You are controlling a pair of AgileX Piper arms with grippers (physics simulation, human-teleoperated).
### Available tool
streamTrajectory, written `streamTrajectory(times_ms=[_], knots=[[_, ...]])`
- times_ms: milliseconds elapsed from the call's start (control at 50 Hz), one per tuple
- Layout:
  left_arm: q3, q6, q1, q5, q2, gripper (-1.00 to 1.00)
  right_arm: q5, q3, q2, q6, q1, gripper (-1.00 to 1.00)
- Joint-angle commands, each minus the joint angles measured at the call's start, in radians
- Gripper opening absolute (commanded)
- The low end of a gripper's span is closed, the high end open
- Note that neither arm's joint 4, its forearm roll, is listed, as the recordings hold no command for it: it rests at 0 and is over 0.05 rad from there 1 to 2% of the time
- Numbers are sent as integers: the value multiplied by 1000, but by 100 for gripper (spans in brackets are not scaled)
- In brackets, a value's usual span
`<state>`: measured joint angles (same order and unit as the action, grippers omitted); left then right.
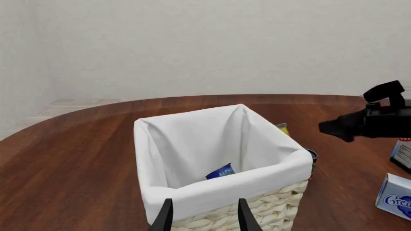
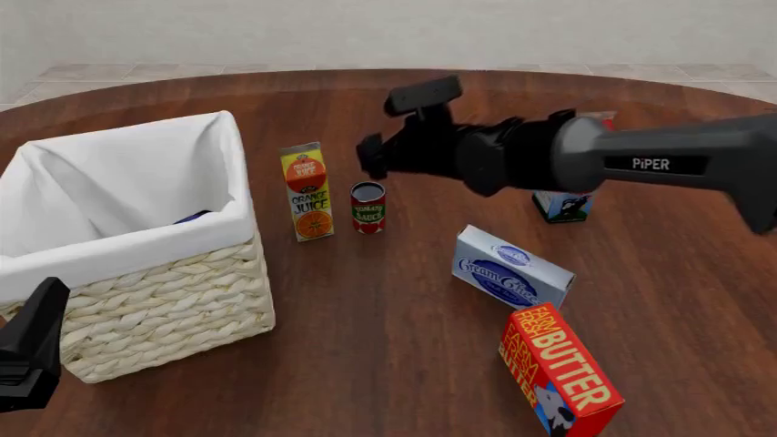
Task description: Pick up the alphabet soup and the tomato sauce, and put them in the basket.
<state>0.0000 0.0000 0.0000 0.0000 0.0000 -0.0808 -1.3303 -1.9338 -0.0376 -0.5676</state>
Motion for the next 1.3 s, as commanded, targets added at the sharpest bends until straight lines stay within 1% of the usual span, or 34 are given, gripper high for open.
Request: streamTrajectory(times_ms=[20, 260, 520, 1300], knots=[[0, 0, 0, 0, 0, 100, 3, -21, -43, 8, -10, 100], [0, 0, 0, 0, 0, 100, 11, -44, -67, 13, -22, 100], [0, 0, 0, 0, 0, 100, 20, -68, -104, 28, -15, 100], [0, 0, 0, 0, 0, 100, 45, -98, -180, 52, -9, 100]])
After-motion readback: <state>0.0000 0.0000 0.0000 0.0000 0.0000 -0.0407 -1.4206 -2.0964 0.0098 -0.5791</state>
